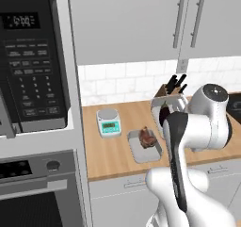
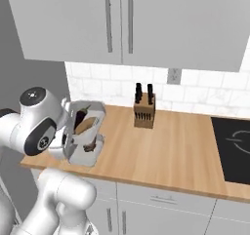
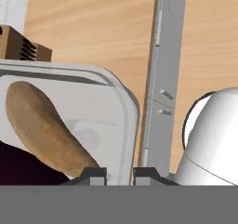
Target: Take the meat container that has the steak and place it on the second highest rack of the freezer. Then take the vegetable container that has the sweet potato and eggplant and place it on the highest rack of the freezer.
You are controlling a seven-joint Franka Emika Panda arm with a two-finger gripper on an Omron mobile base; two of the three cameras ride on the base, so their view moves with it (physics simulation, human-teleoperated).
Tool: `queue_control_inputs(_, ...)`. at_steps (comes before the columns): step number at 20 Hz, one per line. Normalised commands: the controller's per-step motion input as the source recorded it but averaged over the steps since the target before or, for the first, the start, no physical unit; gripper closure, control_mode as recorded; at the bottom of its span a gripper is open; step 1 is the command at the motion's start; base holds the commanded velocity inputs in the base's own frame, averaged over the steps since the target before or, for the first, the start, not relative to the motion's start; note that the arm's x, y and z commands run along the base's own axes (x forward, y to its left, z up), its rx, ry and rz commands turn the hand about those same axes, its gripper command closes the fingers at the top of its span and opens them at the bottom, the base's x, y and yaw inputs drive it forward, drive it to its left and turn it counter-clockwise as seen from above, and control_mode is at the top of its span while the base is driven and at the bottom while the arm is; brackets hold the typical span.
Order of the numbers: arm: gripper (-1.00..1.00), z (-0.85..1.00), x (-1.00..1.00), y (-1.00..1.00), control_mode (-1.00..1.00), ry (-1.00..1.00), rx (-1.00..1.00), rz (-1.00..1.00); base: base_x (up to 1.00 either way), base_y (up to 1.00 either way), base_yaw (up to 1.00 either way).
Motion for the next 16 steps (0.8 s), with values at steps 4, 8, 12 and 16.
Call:
queue_control_inputs(4,1.0,0.0,0.0,0.0,1.0,0.0,0.0,0.0,-0.94,-0.05,0.01)
queue_control_inputs(8,1.0,0.0,0.0,0.0,1.0,0.0,0.0,0.0,-0.95,0.13,0.16)
queue_control_inputs(12,1.0,0.0,0.0,0.0,1.0,0.0,0.0,0.0,-0.75,0.51,0.34)
queue_control_inputs(16,1.0,0.0,0.0,0.0,1.0,0.0,0.0,0.0,-0.32,0.84,0.41)
